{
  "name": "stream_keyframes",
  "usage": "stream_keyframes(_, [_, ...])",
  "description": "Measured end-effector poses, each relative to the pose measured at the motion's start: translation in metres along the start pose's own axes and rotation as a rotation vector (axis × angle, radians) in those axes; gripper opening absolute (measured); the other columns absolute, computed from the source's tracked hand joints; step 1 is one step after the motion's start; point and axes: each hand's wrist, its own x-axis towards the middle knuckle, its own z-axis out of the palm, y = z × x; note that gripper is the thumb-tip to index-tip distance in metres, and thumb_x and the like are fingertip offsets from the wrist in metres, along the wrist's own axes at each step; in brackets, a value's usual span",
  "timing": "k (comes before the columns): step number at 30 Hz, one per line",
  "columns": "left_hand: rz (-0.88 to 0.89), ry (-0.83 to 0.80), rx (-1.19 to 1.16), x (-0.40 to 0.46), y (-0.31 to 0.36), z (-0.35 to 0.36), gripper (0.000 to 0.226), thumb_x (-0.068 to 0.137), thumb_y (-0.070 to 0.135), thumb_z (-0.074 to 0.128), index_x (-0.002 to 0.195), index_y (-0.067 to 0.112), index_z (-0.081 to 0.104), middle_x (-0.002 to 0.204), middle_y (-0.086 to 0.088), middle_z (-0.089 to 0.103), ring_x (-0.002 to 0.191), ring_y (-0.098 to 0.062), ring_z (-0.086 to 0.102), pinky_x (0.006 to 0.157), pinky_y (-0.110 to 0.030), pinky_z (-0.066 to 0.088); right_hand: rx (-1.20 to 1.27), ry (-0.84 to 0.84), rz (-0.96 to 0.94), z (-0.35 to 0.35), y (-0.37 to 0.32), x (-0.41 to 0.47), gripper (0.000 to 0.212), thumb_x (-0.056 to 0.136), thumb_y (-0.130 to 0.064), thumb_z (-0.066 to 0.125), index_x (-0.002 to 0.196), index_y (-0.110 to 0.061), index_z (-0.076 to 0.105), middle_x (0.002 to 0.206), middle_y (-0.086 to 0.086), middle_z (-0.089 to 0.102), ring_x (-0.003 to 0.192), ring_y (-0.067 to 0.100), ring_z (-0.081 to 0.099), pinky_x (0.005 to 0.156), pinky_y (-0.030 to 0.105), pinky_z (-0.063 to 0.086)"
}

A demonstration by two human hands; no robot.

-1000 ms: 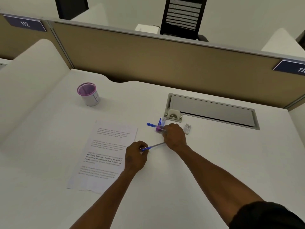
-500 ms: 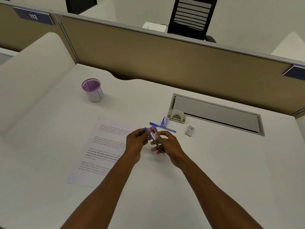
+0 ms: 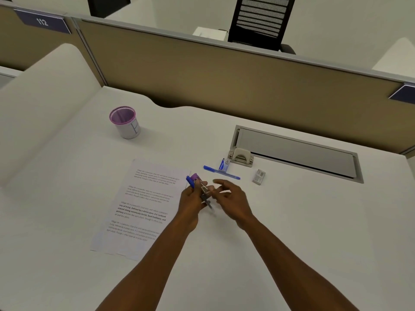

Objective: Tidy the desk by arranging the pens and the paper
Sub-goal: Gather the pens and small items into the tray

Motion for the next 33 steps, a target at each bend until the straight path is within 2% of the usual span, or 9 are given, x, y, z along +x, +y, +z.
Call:
stream_keyframes(3, [-0.069,-0.076,-0.118,0.002,0.008,-0.006,0.04,0.101,0.037,0.043,0.124,0.006,0.055,0.119,-0.019,0.066,0.092,-0.029,0.072,0.071,-0.036,0.061,-0.143,0.296,-0.036,-0.013,0.001,0.02,0.021,0.086,-0.031,0.073,0.106,-0.028,0.067,0.094,-0.005,0.069,0.081,0.007,0.064,0.077,0.023,0.056])
stream_keyframes(5, [-0.102,-0.117,-0.152,0.004,0.011,-0.009,0.035,0.101,0.035,0.043,0.123,0.009,0.053,0.12,-0.02,0.065,0.089,-0.029,0.072,0.07,-0.039,0.061,-0.334,0.389,-0.063,-0.022,0.004,0.037,0.026,0.086,-0.026,0.073,0.11,-0.018,0.07,0.106,0.003,0.069,0.092,0.015,0.064,0.085,0.03,0.054])
stream_keyframes(8, [-0.101,-0.132,-0.133,0.007,0.01,-0.011,0.039,0.101,0.037,0.041,0.129,0.011,0.049,0.119,-0.02,0.065,0.098,-0.035,0.07,0.078,-0.045,0.059,-0.579,0.332,-0.067,-0.029,0.01,0.059,0.036,0.088,-0.029,0.07,0.121,-0.014,0.067,0.124,0.007,0.063,0.115,0.023,0.056,0.096,0.035,0.047])
stream_keyframes(13, [-0.143,-0.147,-0.201,0.01,0.013,-0.017,0.02,0.1,0.027,0.048,0.114,0.017,0.059,0.107,-0.014,0.068,0.104,-0.04,0.065,0.09,-0.055,0.052,-0.819,0.229,-0.118,-0.029,0.024,0.07,0.028,0.093,-0.035,0.062,0.112,-0.016,0.069,0.111,0.005,0.065,0.105,0.023,0.056,0.086,0.035,0.049])
stream_keyframes(16, [-0.141,-0.143,-0.247,0.014,0.014,-0.023,0.013,0.1,0.022,0.049,0.109,0.02,0.058,0.109,-0.014,0.066,0.106,-0.041,0.064,0.09,-0.057,0.051,-0.741,0.185,-0.104,-0.024,0.023,0.064,0.017,0.092,-0.03,0.064,0.097,-0.016,0.072,0.095,0.004,0.068,0.089,0.019,0.06,0.076,0.034,0.053])
stream_keyframes(20, [-0.135,-0.112,-0.282,0.017,0.014,-0.028,0.024,0.1,0.025,0.051,0.122,0.016,0.053,0.115,-0.017,0.065,0.104,-0.038,0.067,0.083,-0.053,0.056,-0.318,0.153,-0.085,-0.007,0.013,0.036,0.006,0.082,-0.026,0.077,0.084,-0.021,0.076,0.079,-0.007,0.073,0.071,0.007,0.064,0.069,0.02,0.053])
stream_keyframes(24, [-0.053,-0.106,-0.147,0.022,0.014,-0.026,0.033,0.095,0.029,0.058,0.126,0.021,0.052,0.115,-0.009,0.067,0.104,-0.031,0.067,0.077,-0.045,0.058,-0.105,0.011,-0.135,0.019,-0.001,0.012,0.002,0.083,-0.026,0.076,0.084,-0.028,0.076,0.077,-0.014,0.073,0.074,0.003,0.067,0.067,0.014,0.053])
stream_keyframes(27, [0.037,-0.069,-0.026,0.031,0.017,-0.025,0.033,0.093,0.017,0.062,0.125,0.023,0.055,0.105,0.004,0.067,0.097,-0.018,0.065,0.071,-0.032,0.056,-0.085,-0.005,-0.148,0.032,-0.013,0.01,0.011,0.083,-0.027,0.077,0.092,-0.022,0.077,0.082,-0.01,0.074,0.076,0.007,0.067,0.07,0.017,0.055])
stream_keyframes(33, [0.073,-0.012,0.013,0.055,0.043,-0.03,0.025,0.099,0.018,0.053,0.124,0.02,0.055,0.104,-0.011,0.065,0.092,-0.023,0.066,0.075,-0.034,0.056,0.05,0.091,-0.137,0.032,-0.042,0.034,0.022,0.078,-0.032,0.081,0.096,-0.024,0.072,0.083,-0.008,0.071,0.078,0.007,0.066,0.069,0.014,0.054])
